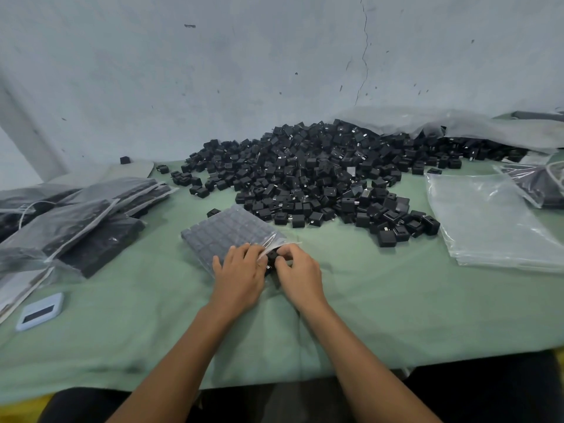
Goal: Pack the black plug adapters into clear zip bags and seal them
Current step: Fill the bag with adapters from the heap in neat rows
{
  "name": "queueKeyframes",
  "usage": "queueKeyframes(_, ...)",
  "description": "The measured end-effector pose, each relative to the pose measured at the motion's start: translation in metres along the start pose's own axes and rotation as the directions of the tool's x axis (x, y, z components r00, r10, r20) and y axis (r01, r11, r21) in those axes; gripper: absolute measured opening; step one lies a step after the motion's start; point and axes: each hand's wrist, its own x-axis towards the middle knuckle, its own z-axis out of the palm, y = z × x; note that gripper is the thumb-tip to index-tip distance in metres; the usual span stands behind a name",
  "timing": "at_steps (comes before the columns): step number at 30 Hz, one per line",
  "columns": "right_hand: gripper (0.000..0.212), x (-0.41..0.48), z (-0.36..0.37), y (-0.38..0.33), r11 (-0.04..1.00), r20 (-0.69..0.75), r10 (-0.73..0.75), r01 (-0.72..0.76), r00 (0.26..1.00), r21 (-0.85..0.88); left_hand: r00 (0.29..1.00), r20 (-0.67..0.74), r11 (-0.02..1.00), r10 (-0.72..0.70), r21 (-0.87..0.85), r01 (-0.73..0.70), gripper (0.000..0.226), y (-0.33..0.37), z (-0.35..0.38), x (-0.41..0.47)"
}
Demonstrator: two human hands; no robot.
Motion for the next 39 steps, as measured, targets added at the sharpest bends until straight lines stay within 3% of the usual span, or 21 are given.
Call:
queueKeyframes(5, 0.017, -0.002, -0.002, -0.001, 0.998, 0.035, 0.028, -0.030, 0.999, 0.061, 0.992, 0.129, 0.996, -0.004, 0.086, -0.007, 0.045, 0.000, 0.001, 0.007)
queueKeyframes(17, 0.014, -0.004, -0.016, 0.004, 0.997, 0.079, 0.004, -0.011, 0.997, 0.081, 0.999, 0.002, 0.997, 0.054, -0.049, -0.054, 0.033, 0.006, 0.000, 0.012)
queueKeyframes(21, 0.016, 0.009, -0.058, 0.025, 0.987, -0.164, -0.126, 0.107, 0.978, -0.119, 0.998, -0.001, 0.996, 0.061, -0.067, -0.061, 0.034, 0.005, -0.001, 0.014)
queueKeyframes(24, 0.027, 0.030, -0.099, 0.046, 0.951, -0.431, -0.137, -0.004, 0.892, -0.310, 0.998, 0.009, 0.997, 0.066, -0.047, -0.066, 0.035, 0.003, -0.001, 0.014)
queueKeyframes(27, 0.033, 0.044, -0.122, 0.059, 0.950, -0.568, -0.008, -0.171, 0.823, -0.261, 0.998, 0.011, 0.997, 0.066, -0.037, -0.066, 0.036, 0.003, 0.001, 0.014)
queueKeyframes(30, 0.029, 0.053, -0.126, 0.066, 0.920, -0.514, 0.117, -0.288, 0.850, -0.266, 0.998, 0.018, 0.997, 0.066, -0.042, -0.065, 0.036, 0.005, 0.001, 0.015)
queueKeyframes(33, 0.025, 0.055, -0.124, 0.070, 0.902, -0.477, 0.103, -0.284, 0.873, -0.325, 0.997, 0.013, 0.995, 0.075, -0.063, -0.074, 0.035, 0.003, 0.001, 0.014)
queueKeyframes(36, 0.023, 0.052, -0.123, 0.072, 0.920, -0.448, 0.062, -0.226, 0.892, -0.321, 0.996, 0.004, 0.993, 0.084, -0.083, -0.084, 0.034, 0.003, 0.001, 0.013)
queueKeyframes(39, 0.021, 0.044, -0.115, 0.065, 0.977, -0.397, -0.005, -0.079, 0.918, -0.196, 0.997, 0.025, 0.993, 0.068, -0.096, -0.065, 0.035, 0.004, 0.000, 0.013)
